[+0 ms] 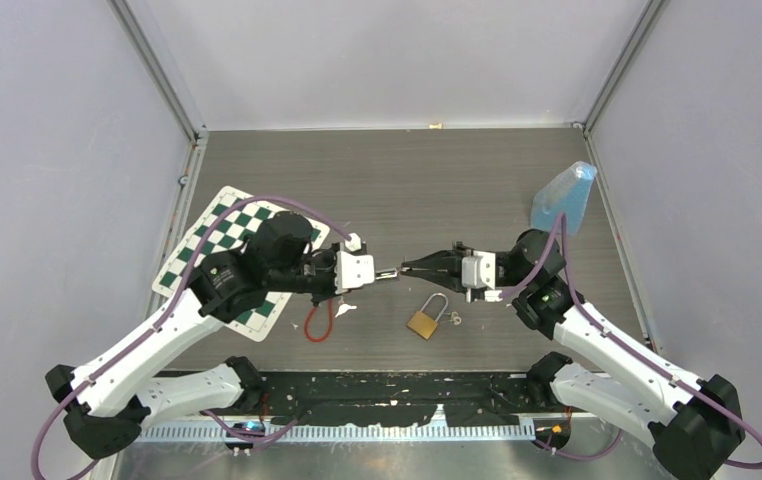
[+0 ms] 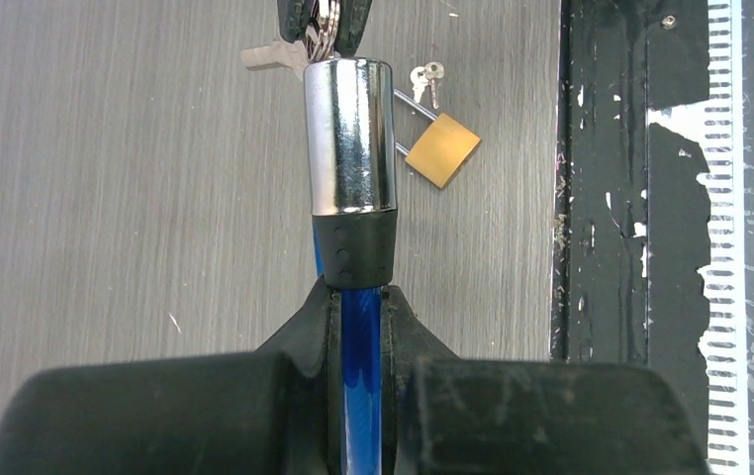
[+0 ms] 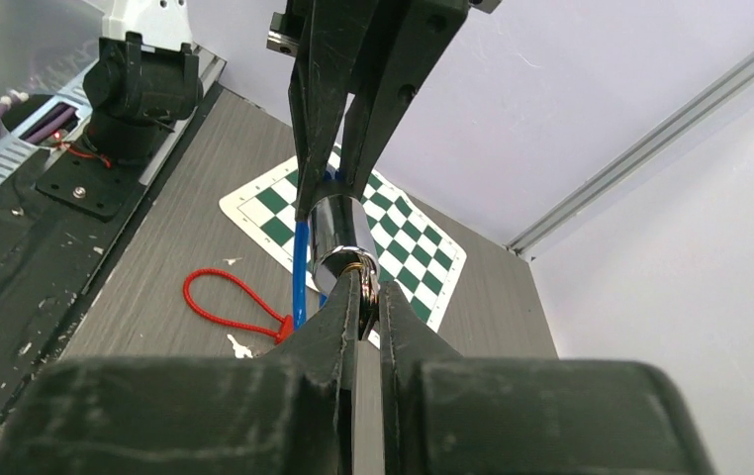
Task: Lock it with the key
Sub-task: Lock the lock.
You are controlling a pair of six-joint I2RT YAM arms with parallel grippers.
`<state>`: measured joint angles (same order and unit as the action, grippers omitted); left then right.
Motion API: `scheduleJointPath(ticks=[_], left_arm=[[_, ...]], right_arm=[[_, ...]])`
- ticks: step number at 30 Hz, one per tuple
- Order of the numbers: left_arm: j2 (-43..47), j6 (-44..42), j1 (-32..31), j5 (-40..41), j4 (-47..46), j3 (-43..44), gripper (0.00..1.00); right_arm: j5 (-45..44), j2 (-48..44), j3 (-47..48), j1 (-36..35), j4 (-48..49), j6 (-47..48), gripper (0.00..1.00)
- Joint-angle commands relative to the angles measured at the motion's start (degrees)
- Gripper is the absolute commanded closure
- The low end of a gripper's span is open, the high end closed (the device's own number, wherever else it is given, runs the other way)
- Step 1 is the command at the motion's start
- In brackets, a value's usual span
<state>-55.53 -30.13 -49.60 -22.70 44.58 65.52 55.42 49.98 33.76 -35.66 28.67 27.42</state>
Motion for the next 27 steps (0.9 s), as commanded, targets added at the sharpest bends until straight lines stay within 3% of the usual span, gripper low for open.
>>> scheduleJointPath(ticks=[1, 8, 13, 18, 21, 27], left_arm=[[-0.08, 0.4, 0.43, -1.98, 8.19, 1.9, 1.0], [0.07, -1.38, 1.97, 0.28, 10.58, 1.39, 1.0], [-0.47, -2.78, 4.19, -0.64, 11.94, 0.87, 1.0], [-1.78, -3.51, 5.04, -0.87, 12.33, 0.55, 1.0], [-2.02, -3.51, 5.17, -0.38, 11.98, 0.21, 1.0], [-1.48, -3.47, 5.53, 0.88, 11.42, 0.0, 1.0]], right_arm=[[-4.44, -0.99, 3.01, 2.26, 1.03, 8.1, 0.95], [-7.37, -3.87, 2.67, 3.95, -7.99, 14.76, 0.95], [0.45, -5.21, 4.12, 9.26, -12.26, 14.76, 0.95], [8.12, -1.21, 10.25, 11.33, -16.13, 7.47, 0.95], [7.24, 0.76, 12.48, 11.43, -18.42, 5.28, 0.95], [4.9, 1.25, 10.97, 12.09, -13.37, 0.04, 0.95]])
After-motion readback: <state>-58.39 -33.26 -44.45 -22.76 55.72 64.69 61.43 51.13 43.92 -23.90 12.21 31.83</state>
